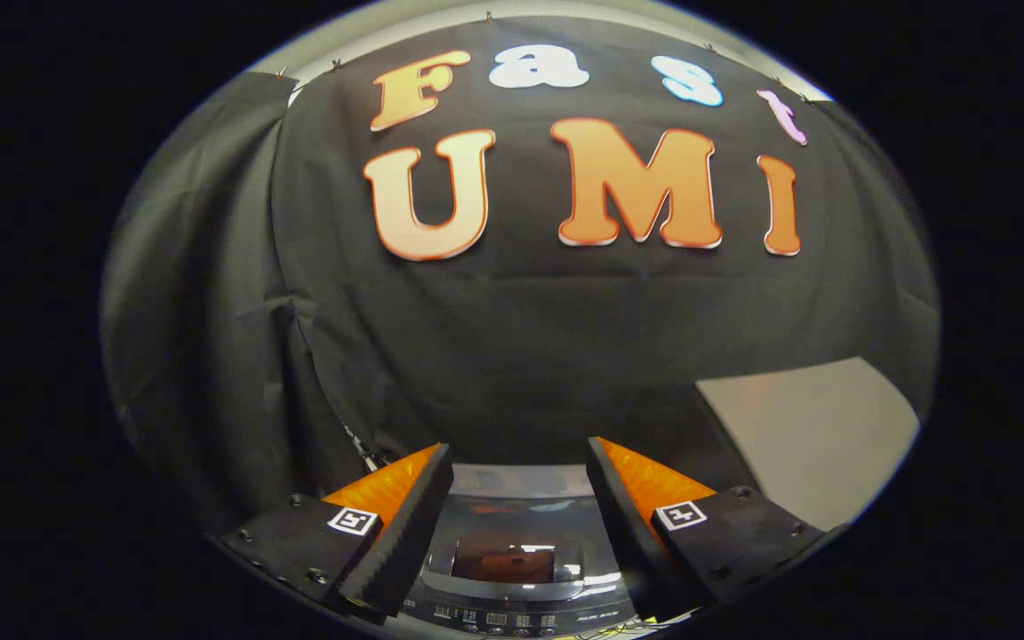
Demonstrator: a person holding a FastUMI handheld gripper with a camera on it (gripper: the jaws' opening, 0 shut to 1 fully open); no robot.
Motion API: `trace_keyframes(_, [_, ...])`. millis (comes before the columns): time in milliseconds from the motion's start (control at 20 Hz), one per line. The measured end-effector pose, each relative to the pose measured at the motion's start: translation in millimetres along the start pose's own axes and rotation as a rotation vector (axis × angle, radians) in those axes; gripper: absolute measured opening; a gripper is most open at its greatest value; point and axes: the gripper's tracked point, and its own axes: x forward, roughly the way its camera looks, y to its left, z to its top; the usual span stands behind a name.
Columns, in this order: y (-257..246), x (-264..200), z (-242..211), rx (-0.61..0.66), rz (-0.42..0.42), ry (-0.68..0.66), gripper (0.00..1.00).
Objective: Put the clothes into the washing machine and then close the washing machine lid.
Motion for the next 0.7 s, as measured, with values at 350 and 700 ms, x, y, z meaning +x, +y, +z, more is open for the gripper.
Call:
trace_keyframes(350, [-65.7, -80.5, 72.1, -0.037, -0.055, -0.164, 0.98])
trace_keyframes(700, [-153.0, -166.8, 109.4, -0.041, -0.134, -0.259, 0.97])
